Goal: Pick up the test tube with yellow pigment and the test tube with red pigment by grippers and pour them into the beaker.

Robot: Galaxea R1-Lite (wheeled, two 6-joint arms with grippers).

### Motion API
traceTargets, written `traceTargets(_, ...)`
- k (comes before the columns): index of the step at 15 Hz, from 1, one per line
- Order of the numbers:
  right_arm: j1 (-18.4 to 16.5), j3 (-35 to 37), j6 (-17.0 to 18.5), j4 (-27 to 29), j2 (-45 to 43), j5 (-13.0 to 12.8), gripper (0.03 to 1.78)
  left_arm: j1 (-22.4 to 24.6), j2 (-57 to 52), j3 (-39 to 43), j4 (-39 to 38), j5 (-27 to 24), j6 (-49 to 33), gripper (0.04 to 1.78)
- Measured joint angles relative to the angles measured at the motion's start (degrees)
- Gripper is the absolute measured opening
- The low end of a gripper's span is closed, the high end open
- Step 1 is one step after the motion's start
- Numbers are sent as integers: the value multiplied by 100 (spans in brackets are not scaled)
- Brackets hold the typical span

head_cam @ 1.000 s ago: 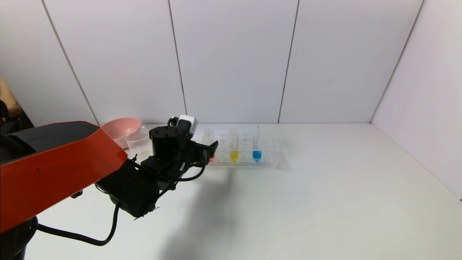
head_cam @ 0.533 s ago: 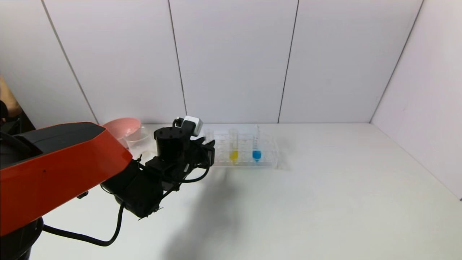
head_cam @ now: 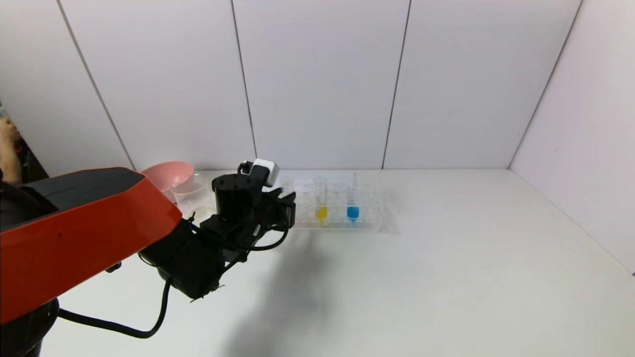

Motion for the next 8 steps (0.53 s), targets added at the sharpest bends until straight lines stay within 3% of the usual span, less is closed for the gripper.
traceTargets(8, 0, 0, 0, 0, 0, 0, 170, -61, -284, 35, -201, 6, 17, 44)
